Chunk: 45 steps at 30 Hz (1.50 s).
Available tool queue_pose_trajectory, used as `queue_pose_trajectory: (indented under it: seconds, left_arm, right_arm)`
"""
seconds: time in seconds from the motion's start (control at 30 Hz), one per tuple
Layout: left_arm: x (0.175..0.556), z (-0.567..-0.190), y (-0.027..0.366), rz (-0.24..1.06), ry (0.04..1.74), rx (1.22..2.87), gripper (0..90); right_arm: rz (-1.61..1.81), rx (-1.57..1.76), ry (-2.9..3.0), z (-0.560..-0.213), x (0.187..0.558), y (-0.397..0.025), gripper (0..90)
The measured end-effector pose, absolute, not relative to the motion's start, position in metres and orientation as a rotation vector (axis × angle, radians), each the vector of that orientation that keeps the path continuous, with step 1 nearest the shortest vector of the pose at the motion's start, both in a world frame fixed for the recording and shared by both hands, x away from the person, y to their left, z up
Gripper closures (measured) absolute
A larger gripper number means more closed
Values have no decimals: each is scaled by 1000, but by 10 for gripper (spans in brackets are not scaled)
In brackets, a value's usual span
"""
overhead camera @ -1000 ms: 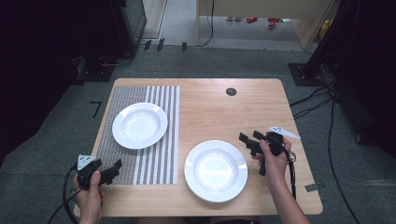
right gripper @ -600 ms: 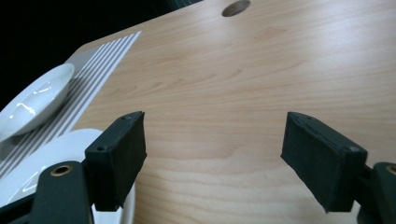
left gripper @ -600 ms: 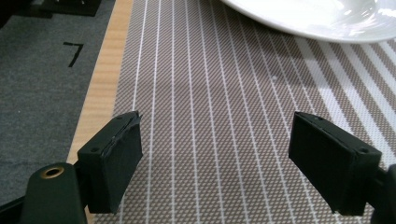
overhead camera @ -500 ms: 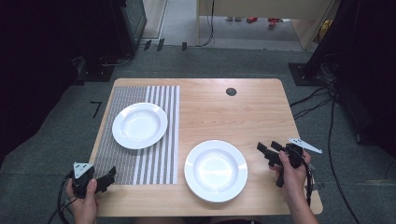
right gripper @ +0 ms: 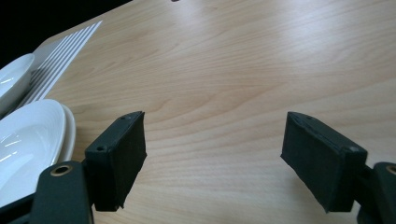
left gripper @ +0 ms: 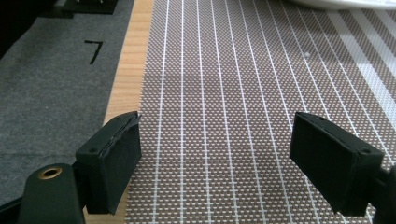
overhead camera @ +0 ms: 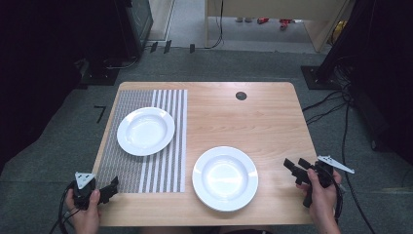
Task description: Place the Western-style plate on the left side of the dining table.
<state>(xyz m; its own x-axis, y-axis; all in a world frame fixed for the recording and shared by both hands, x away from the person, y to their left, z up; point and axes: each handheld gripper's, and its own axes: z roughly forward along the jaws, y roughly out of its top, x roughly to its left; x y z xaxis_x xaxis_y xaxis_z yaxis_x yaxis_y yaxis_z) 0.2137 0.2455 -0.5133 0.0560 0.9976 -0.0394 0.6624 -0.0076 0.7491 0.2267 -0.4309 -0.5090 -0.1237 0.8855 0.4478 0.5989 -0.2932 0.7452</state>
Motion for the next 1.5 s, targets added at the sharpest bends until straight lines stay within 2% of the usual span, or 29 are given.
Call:
queue_pose_trajectory:
  seconds: [0.43, 0.73, 1.5]
  left_arm:
    - [214, -518, 240, 735, 1662, 1780, 156]
    - [214, -518, 240, 736, 1656, 1783, 154]
    - [214, -518, 241, 733, 1654, 1783, 154]
  right_arm:
    - [1314, 1874, 1620, -514, 202, -459, 219]
    - [1222, 1868, 1670, -521, 188, -464, 215]
    - [864, 1670, 1838, -525, 187, -440, 191]
